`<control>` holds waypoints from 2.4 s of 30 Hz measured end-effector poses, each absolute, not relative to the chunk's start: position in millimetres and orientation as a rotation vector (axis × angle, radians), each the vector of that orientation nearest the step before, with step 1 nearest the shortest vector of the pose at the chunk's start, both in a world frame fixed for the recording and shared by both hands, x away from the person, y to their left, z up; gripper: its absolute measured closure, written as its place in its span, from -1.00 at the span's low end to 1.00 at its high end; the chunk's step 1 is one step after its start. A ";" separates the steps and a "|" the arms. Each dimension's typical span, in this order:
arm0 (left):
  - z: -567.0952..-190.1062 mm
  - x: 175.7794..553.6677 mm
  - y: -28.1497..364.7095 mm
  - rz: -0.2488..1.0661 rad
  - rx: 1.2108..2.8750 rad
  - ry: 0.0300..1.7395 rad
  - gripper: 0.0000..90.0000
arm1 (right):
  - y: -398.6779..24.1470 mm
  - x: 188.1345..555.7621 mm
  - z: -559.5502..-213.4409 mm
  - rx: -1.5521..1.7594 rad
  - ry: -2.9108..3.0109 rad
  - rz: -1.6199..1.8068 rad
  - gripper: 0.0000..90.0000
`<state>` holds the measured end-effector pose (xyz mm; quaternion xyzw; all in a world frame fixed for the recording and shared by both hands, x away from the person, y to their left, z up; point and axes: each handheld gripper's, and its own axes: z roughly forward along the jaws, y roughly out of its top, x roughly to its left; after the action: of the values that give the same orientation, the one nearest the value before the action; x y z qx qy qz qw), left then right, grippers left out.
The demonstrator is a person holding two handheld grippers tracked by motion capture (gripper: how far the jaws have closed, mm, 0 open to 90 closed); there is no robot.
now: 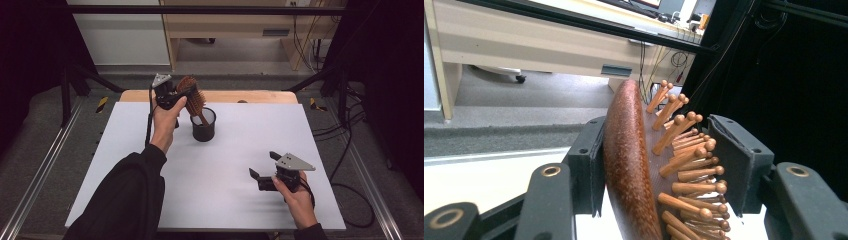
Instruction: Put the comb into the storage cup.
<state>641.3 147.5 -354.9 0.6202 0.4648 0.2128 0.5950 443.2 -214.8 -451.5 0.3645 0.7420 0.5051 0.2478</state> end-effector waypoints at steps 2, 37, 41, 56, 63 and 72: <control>-355.2 641.8 148.2 0.497 1.442 1.083 -0.02 | -214.7 443.2 -451.5 0.993 2.023 1.377 -0.89; -360.4 647.6 156.1 0.483 1.432 1.108 -0.05 | -214.2 443.6 -452.2 0.993 2.032 1.375 -0.89; -361.3 647.6 157.8 0.481 1.434 1.104 -0.06 | -214.1 443.6 -452.3 0.991 2.034 1.374 -0.89; -363.6 647.0 159.5 0.503 1.457 1.091 -0.13 | -213.6 443.7 -452.6 0.989 2.038 1.372 -0.89; -363.9 646.8 160.1 0.505 1.457 1.096 -0.14 | -213.4 443.7 -452.7 0.990 2.039 1.371 -0.89; -364.8 646.1 160.5 0.510 1.459 1.095 -0.17 | -213.4 443.7 -452.7 0.990 2.039 1.371 -0.89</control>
<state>646.1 160.5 -364.8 0.6252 0.4693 0.2187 0.5840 443.7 -213.4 -452.7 0.3624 0.7465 0.5021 0.2437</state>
